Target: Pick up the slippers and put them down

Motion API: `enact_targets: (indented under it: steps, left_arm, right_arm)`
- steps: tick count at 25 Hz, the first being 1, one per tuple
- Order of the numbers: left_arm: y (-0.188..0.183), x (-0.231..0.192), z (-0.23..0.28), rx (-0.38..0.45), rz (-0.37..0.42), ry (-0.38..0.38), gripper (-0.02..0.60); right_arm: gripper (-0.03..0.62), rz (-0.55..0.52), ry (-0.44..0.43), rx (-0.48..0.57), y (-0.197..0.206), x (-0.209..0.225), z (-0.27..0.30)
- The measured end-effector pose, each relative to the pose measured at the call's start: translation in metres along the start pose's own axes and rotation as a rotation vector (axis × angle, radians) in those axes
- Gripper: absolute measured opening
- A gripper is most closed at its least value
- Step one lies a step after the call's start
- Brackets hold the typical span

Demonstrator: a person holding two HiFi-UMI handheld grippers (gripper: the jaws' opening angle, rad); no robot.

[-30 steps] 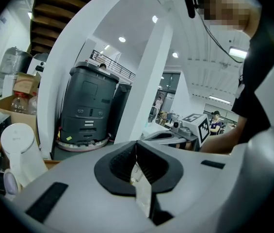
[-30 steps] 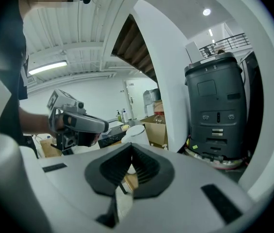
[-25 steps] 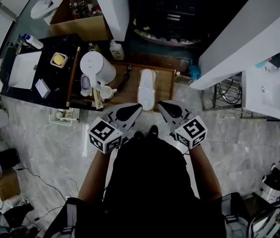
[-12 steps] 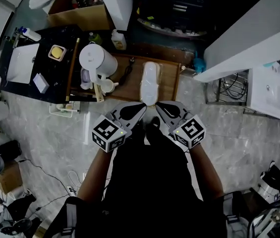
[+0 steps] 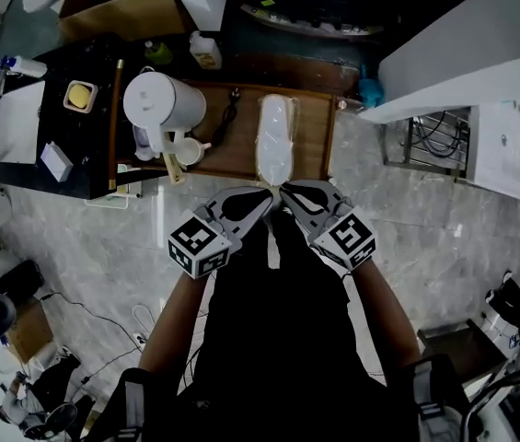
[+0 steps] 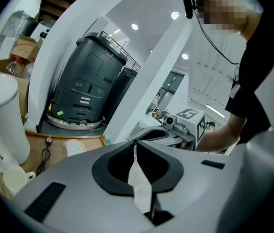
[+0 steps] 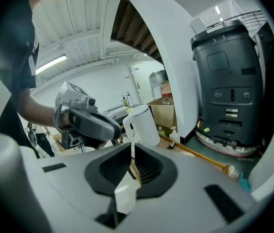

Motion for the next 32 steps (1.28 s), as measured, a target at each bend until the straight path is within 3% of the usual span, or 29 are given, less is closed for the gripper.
enact_targets:
  steps: [7, 11, 19, 23, 32]
  left_arm:
    - [0.028, -0.04, 0.017, -0.056, -0.052, -0.027, 0.023]
    - [0.046, -0.067, 0.026, -0.086, -0.096, -0.05, 0.12]
    - [0.094, -0.119, 0.047, -0.167, -0.172, -0.057, 0.181]
    - [0.112, -0.138, 0.049, -0.175, -0.209, -0.073, 0.194]
    - [0.141, -0.172, 0.071, -0.17, -0.274, -0.139, 0.255]
  right_arm:
    - [0.088, 0.059, 0.013, -0.041, 0.028, 0.023, 0.027]
    - [0.127, 0.089, 0.027, -0.082, 0.049, 0.039, 0.04]
    - [0.15, -0.024, 0.082, -0.208, 0.093, 0.06, 0.066]
    - [0.174, 0.014, 0.111, -0.215, 0.112, 0.068, 0.083]
    - [0.302, 0.201, 0.224, -0.178, 0.145, 0.107, 0.097]
Point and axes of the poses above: the fingertips, and each gripper's own axes: z forward along the fingers, x to its right, y out of its underside, the point moved 7 cm from there along -z, backward along the fingers
